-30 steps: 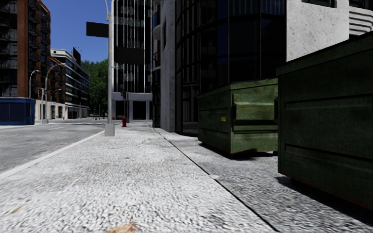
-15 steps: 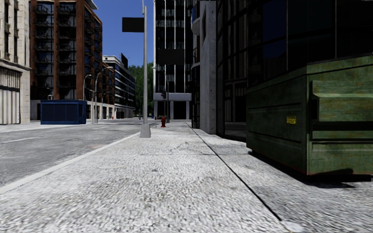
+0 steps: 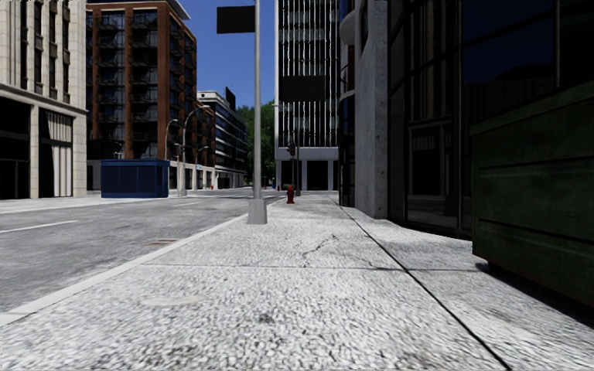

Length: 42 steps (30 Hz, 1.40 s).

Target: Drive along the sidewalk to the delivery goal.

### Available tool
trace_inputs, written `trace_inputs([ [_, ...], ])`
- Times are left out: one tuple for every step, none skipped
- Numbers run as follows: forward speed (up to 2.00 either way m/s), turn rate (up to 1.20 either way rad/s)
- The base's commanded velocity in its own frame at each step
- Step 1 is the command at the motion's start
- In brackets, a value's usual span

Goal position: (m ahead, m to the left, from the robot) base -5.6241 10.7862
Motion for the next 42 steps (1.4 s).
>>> trace_inputs([
  [2.0, 0.0],
  [2.0, 0.0],
  [2.0, -0.28],
  [2.0, -1.2],
  [2.0, -1.2],
  [2.0, -1.18],
  [2.0, 0.0],
  [2.0, 0.0],
  [2.0, 0.0],
  [2.0, 0.0],
  [2.0, 0.0],
  [2.0, 0.0],
  [2.0, 0.0],
  [2.0, 0.0],
  [2.0, 0.0],
  [2.0, 0.0],
  [2.0, 0.0],
  [2.0, 0.0],
  [2.0, 0.0],
  [2.0, 0.0],
  [2.0, 0.0],
  [2.0, 0.0],
  [2.0, 0.0],
  [2.0, 0.0],
  [2.0, 0.0],
  [2.0, 0.0],
  [2.0, 0.0],
  [2.0, 0.0],
  [2.0, 0.0],
  [2.0, 0.0],
  [2.0, 0.0],
  [2.0, 0.0],
  [2.0, 0.0],
  [2.0, 0.0],
  [2.0, 0.0],
  [2.0, 0.0],
  [2.0, 0.0],
  [2.0, 0.0],
  [2.0, 0.0],
  [2.0, 0.0],
  [2.0, 0.0],
  [2.0, 0.0],
])
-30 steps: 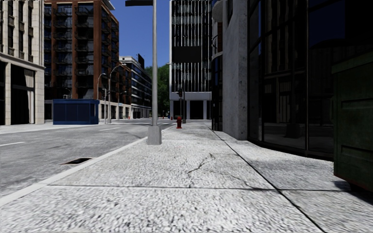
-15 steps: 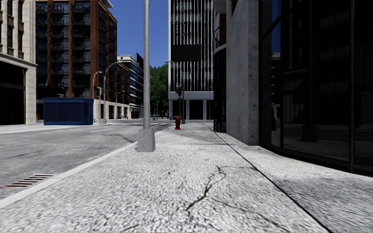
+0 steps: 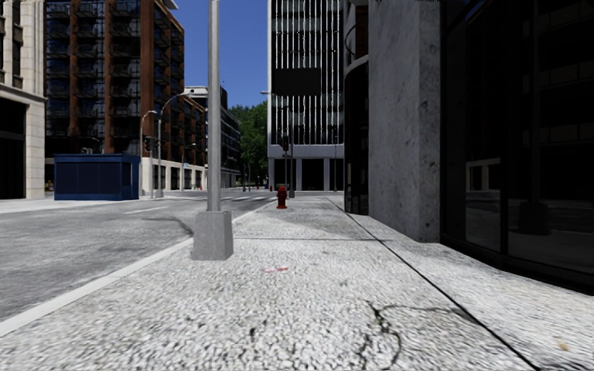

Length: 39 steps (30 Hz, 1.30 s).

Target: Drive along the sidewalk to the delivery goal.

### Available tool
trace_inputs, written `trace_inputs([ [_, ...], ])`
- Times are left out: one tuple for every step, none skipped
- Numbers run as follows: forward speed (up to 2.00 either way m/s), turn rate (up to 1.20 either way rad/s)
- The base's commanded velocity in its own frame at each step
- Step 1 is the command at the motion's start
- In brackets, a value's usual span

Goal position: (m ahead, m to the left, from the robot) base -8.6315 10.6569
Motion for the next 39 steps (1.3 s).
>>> trace_inputs([
  [2.0, 0.0],
  [2.0, 0.0],
  [2.0, 0.0],
  [2.0, 0.0],
  [2.0, 0.0],
  [2.0, 0.0],
  [2.0, 0.0],
  [2.0, 0.0],
  [2.0, 0.0],
  [2.0, 0.0],
  [2.0, 0.0],
  [2.0, 0.0],
  [2.0, 0.0],
  [2.0, 0.0],
  [2.0, 0.0],
  [2.0, 0.0],
  [2.0, 0.0],
  [2.0, 0.0],
  [2.0, -0.31],
  [2.0, -1.2],
  [2.0, -1.2],
  [2.0, -1.2],
  [2.0, -1.2],
  [2.0, -0.49],
  [2.0, 0.0],
  [2.0, 0.0],
  [2.0, 0.0],
  [2.0, 0.0],
  [2.0, 0.0],
  [2.0, 0.0],
  [2.0, 0.0],
  [2.0, 0.0],
  [2.0, 0.0],
  [2.0, 0.0],
  [2.0, 0.0],
  [2.0, 0.0],
  [2.0, 0.0],
  [2.0, 0.0],
  [2.0, 0.0],
])
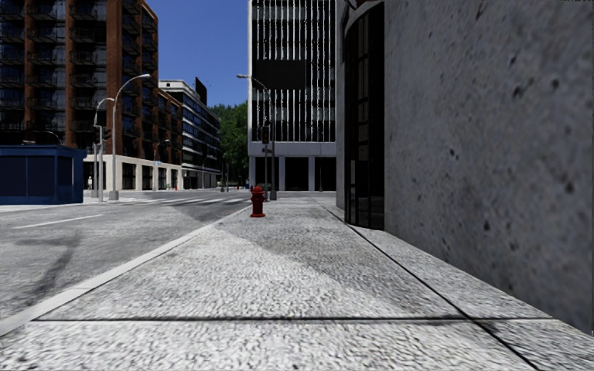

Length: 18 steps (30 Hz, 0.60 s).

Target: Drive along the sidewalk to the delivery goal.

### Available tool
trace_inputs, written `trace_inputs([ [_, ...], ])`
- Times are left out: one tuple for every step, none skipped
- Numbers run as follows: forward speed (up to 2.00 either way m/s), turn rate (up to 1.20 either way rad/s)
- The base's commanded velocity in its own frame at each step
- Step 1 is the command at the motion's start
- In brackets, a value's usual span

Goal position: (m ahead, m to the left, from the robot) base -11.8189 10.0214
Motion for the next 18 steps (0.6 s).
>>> trace_inputs([
  [2.0, 0.0],
  [2.0, 0.0],
  [2.0, 0.0],
  [2.0, 0.0],
  [2.0, 0.0],
  [2.0, 0.0],
  [2.0, 0.0],
  [2.0, 0.0],
  [2.0, 0.0],
  [2.0, 0.0],
  [2.0, 0.0],
  [2.0, 0.0],
  [2.0, 0.0],
  [2.0, 0.0],
  [2.0, 0.0],
  [2.0, 0.0],
  [2.0, 0.0],
  [2.0, 0.0],
])
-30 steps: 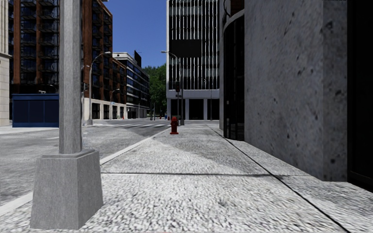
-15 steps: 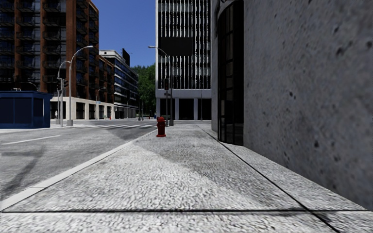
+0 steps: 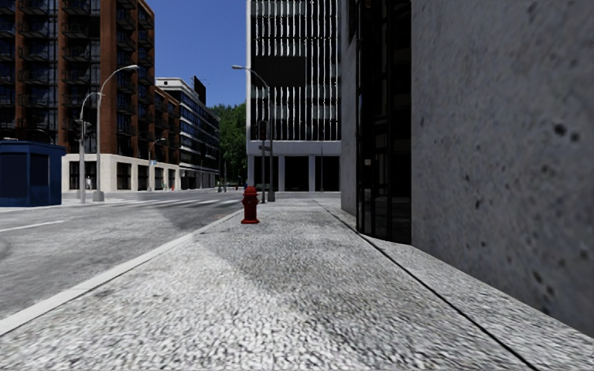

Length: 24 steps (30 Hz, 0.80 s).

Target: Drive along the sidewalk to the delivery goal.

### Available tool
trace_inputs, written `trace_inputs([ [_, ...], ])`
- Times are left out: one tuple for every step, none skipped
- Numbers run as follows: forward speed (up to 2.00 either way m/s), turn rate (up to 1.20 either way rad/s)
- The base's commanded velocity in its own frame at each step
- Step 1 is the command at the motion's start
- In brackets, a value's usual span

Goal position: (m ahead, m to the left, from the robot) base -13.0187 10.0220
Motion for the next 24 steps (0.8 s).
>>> trace_inputs([
  [2.0, 0.0],
  [2.0, 0.0],
  [2.0, 0.0],
  [2.0, 0.0],
  [2.0, 0.0],
  [2.0, 0.0],
  [2.0, 0.0],
  [2.0, 0.0],
  [2.0, 0.0],
  [2.0, 0.0],
  [2.0, 0.0],
  [2.0, 0.0],
  [2.0, 0.0],
  [2.0, 0.0],
  [2.0, 0.0],
  [2.0, 0.0],
  [2.0, 0.0],
  [2.0, 0.0],
  [2.0, 0.0],
  [2.0, 0.0],
  [2.0, 0.0],
  [2.0, 0.0],
  [2.0, 0.0],
  [2.0, 0.0],
])
